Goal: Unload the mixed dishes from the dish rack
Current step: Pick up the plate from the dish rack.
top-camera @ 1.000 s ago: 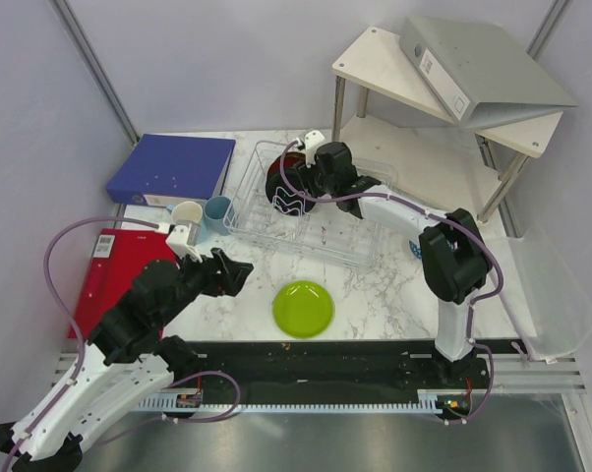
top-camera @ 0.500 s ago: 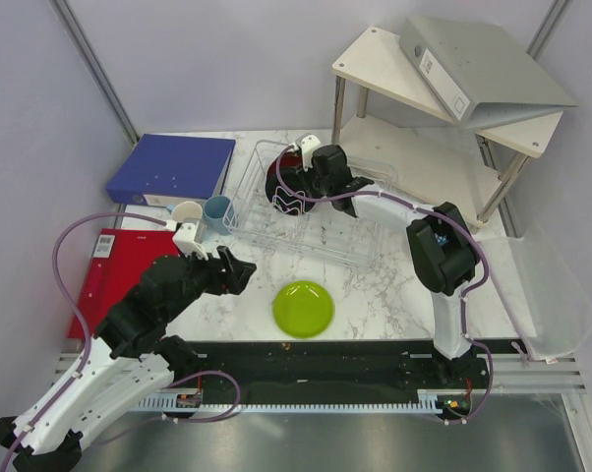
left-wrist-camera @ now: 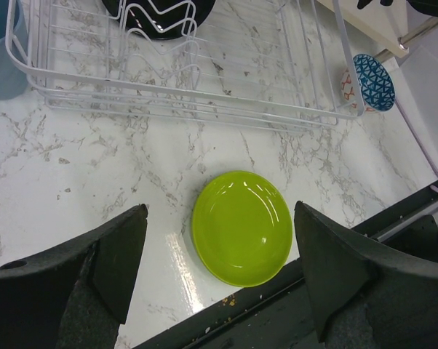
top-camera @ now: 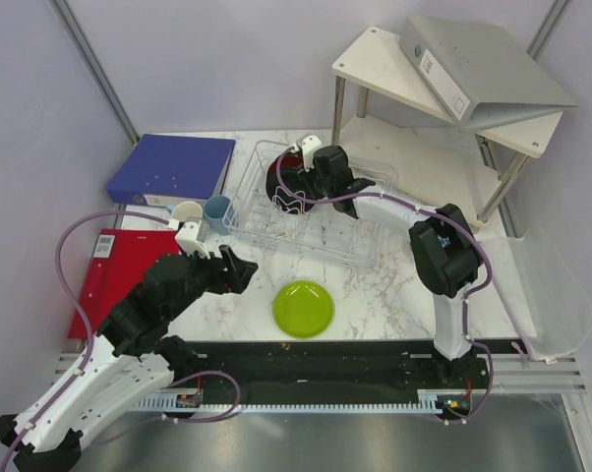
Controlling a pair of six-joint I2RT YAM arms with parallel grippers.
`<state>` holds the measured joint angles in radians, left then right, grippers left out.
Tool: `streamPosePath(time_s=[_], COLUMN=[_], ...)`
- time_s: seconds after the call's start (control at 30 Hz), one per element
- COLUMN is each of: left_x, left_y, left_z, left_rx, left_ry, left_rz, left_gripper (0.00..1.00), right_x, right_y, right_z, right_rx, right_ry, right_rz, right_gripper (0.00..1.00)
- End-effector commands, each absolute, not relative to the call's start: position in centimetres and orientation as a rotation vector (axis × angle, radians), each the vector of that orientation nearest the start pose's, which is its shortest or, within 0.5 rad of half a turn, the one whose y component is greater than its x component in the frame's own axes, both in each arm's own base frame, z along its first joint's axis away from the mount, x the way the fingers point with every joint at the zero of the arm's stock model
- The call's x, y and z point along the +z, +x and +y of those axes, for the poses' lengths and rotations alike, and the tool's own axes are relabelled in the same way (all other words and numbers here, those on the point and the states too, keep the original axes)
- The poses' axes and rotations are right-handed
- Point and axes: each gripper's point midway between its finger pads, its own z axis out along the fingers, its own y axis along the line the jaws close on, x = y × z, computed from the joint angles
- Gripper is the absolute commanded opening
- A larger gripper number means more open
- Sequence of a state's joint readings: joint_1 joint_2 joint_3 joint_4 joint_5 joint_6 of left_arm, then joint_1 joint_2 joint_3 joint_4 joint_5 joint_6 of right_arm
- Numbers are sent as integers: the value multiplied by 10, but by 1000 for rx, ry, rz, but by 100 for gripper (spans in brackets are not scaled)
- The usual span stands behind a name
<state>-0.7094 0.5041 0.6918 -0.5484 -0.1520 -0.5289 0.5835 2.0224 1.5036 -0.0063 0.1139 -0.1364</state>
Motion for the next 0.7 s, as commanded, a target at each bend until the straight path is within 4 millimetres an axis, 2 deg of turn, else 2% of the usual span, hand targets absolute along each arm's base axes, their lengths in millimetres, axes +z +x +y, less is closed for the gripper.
streamPosePath(time_s=[0.0, 0.17, 0.43, 0.53, 0.67], left_x=[232, 231, 231, 231, 232], left_y=[188, 189, 188, 187, 187], left_z=[-155, -154, -155, -155, -155], left_rx=[-692, -688, -697, -700, -699], left_ry=[87, 88, 84, 86, 84], left_rz=[1942, 1943, 1947, 1947, 1946], left_gripper=[88, 88, 88, 88, 88], right_x=[154, 165, 188, 201, 233], right_y=[496, 493, 483, 476, 460], right_z=[284, 282, 264, 259, 254], right_rx=[111, 110, 65, 71, 113], right_ry=[-633, -626, -591, -575, -546], right_rz=[1913, 1895, 1861, 1850, 1809], right_gripper=[2, 0, 0, 0, 0])
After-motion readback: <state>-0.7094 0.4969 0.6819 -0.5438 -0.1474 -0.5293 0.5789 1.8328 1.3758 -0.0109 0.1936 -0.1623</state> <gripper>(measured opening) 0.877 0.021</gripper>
